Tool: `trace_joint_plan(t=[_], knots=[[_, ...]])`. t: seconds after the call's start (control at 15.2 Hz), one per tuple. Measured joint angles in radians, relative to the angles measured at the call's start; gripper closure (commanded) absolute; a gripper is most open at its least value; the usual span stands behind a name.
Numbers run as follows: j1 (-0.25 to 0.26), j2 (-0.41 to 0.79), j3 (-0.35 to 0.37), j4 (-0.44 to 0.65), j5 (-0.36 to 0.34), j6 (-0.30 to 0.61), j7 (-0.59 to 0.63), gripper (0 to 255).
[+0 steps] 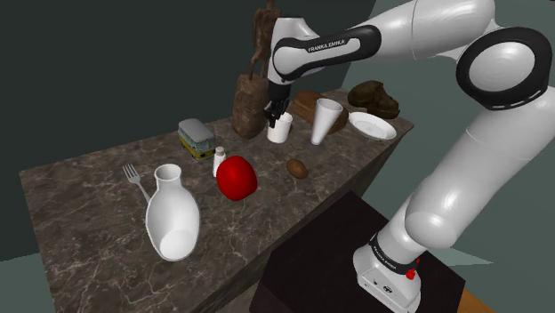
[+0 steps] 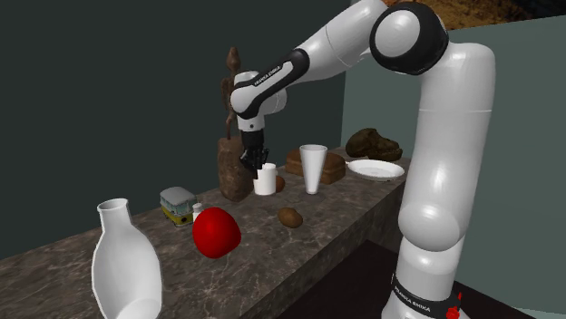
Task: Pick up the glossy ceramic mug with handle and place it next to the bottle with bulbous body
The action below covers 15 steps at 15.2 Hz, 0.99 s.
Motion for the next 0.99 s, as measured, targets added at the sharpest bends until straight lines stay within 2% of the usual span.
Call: trace_joint_plan(t=[0.99], knots=[[0.000,-0.039,0.000,0.158,0.005,-0.197,-0.012,255]])
